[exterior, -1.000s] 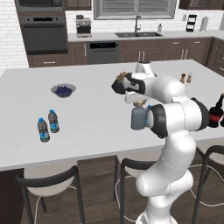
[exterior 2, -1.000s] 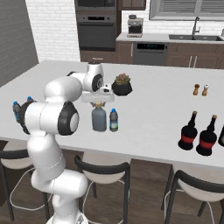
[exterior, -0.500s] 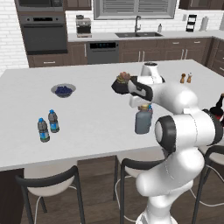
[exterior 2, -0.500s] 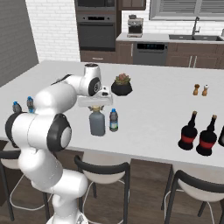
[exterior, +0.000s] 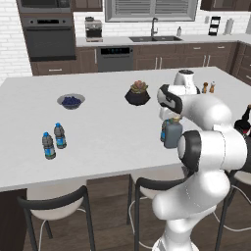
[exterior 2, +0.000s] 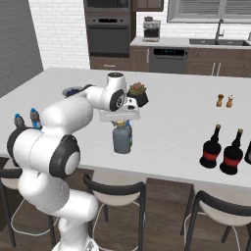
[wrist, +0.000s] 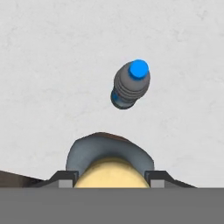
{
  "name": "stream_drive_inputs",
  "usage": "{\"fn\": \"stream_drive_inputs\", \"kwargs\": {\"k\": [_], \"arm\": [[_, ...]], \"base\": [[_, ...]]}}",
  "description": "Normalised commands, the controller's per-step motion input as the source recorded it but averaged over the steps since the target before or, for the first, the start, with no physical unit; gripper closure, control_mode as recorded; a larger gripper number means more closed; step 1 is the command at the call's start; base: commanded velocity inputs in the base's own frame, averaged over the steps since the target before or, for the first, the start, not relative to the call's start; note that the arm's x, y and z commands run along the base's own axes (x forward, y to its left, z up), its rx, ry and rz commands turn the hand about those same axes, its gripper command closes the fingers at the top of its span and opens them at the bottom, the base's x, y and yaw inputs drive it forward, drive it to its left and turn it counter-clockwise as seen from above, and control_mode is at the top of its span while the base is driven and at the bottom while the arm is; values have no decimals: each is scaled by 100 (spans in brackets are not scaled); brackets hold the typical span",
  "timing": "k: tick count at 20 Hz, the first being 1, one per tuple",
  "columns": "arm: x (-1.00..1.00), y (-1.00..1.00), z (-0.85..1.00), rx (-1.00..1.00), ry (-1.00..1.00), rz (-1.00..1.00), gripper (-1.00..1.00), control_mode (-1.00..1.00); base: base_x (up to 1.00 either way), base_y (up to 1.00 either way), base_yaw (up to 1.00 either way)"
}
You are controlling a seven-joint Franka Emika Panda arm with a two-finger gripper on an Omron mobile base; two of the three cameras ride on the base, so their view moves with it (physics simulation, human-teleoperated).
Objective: Move the plastic bottles in the middle to the plastics group, and the glass bottles in the middle to the glass group.
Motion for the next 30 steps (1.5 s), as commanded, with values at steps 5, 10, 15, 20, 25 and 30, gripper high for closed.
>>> {"fn": "stream_drive_inputs", "kwargs": {"k": [5,10,15,20,25,30], "arm": [[5,-89,11,0,0,0,100,-100],[0,-88,1,0,0,0,100,-100],[4,-67,1,0,0,0,100,-100],[36,-40,10,0,-4,0,100,-100],[22,-44,10,0,0,0,100,-100],[1,-55,3,0,0,-1,100,-100]], "base": [[0,0,0],[0,0,0],[0,0,0],[0,0,0],[0,0,0],[0,0,0]]}}
